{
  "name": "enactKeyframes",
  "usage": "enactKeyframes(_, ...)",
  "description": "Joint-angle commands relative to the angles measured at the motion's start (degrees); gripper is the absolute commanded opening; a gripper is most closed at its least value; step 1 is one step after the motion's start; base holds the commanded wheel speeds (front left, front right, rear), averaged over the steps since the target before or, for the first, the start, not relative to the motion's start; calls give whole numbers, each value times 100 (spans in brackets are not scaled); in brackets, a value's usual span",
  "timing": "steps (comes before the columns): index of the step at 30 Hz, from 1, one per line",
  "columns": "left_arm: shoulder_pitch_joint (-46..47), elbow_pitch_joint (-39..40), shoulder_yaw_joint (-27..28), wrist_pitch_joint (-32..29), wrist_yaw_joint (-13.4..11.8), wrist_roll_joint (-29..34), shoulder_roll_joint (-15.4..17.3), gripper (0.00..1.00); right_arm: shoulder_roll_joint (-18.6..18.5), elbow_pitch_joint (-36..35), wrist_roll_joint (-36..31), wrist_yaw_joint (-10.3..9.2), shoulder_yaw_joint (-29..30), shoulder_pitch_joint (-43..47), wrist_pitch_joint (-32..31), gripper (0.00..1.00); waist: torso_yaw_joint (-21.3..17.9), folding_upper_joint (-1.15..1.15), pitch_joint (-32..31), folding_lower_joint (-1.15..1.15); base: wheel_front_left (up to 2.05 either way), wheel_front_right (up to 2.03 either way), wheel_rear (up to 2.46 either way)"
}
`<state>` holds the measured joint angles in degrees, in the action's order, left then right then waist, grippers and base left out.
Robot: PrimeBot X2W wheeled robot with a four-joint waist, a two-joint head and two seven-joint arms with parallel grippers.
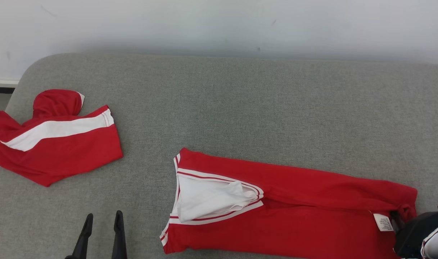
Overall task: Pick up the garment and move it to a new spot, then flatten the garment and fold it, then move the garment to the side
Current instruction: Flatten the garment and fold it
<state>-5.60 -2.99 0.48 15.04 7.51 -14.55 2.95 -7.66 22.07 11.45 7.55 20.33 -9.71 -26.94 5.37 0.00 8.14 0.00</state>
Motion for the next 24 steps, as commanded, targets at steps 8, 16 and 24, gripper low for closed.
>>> enactKeyframes(8, 15, -28, 40, 17, -5, -11, 23, 100, 148, 330, -51, -15, -40, -26, -203, 4, 17, 0, 5, 0, 0, 0, 0)
enactKeyframes(16, -93, 22, 69, 17, -5, -73, 44, 100, 41, 266, 26, -16, -101, -110, 40, 0, -87, 0, -68, 0, 0, 0, 0)
enactKeyframes(24, -239, 96, 123, 17, -5, -114, 63, 100, -171, 26, -36, -16, 165, -195, 406, 0, -267, 0, -142, 0, 0, 0, 0)
